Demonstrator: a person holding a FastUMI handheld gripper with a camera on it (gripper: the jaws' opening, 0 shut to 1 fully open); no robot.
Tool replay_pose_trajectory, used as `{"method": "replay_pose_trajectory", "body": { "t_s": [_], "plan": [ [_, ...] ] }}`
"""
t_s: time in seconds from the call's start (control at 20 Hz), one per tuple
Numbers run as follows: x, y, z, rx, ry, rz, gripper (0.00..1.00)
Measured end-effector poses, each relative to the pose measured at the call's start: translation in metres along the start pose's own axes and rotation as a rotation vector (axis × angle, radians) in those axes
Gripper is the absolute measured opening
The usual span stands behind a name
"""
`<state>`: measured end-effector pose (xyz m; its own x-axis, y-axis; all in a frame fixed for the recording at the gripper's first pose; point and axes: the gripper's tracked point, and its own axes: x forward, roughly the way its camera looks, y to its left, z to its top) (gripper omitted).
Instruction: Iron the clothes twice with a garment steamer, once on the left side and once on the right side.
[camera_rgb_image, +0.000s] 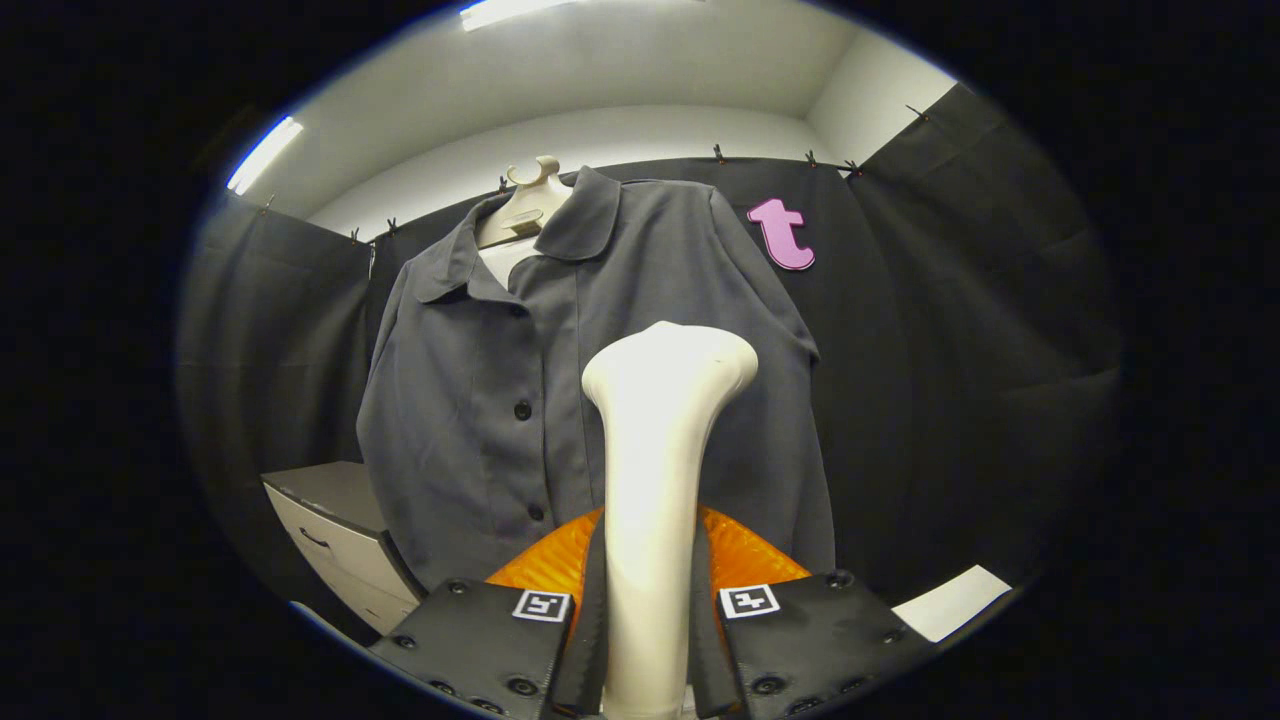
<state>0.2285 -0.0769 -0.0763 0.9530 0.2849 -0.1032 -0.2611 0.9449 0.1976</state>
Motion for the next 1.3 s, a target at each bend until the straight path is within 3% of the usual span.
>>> {"method": "replay_pose_trajectory", "body": {
  "t_s": [1.3],
  "plan": [
    [-0.084,-0.012,-0.172,-0.008,0.254,-0.04,0.41]
  ]
}}
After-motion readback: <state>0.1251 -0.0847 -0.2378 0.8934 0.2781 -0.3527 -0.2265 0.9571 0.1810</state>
